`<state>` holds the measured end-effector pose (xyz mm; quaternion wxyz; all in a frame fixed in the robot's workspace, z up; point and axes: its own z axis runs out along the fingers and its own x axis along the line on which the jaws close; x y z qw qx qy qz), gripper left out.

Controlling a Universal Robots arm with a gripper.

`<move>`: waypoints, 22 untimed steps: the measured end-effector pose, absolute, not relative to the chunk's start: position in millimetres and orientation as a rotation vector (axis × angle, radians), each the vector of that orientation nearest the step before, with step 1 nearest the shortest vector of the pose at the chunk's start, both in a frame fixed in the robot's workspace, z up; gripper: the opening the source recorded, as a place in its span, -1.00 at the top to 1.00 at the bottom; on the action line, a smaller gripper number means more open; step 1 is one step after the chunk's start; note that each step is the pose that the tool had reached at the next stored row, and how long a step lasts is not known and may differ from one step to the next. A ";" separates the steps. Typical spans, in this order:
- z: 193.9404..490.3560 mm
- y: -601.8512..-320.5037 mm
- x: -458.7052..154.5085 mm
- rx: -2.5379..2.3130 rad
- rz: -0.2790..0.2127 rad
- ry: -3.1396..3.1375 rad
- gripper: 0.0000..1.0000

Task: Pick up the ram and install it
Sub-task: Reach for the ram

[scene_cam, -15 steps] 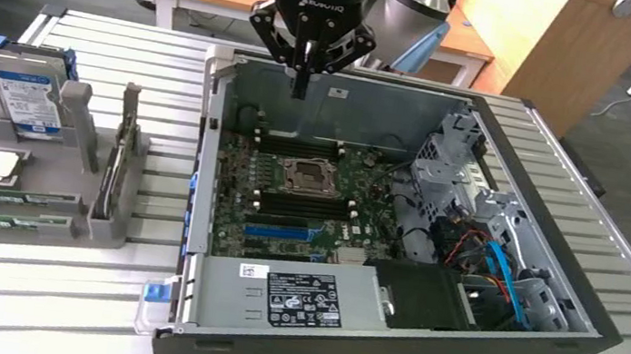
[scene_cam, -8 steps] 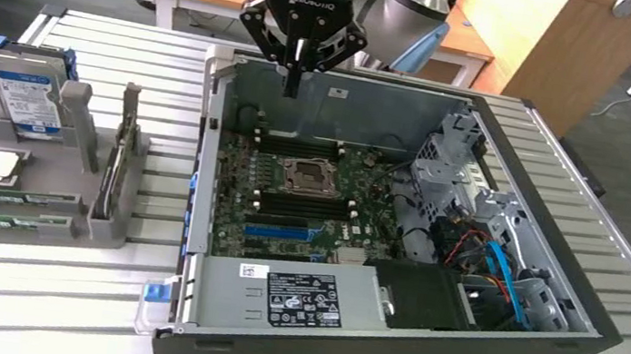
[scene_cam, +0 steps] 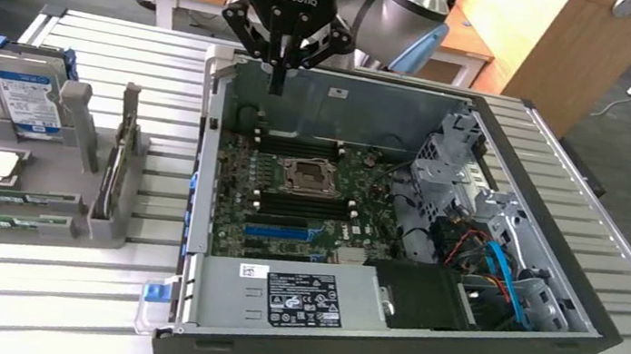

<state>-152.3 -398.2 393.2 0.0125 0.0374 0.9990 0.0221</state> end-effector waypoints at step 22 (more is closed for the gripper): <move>393.2 -397.3 -203.6 0.116 0.069 3.114 0.79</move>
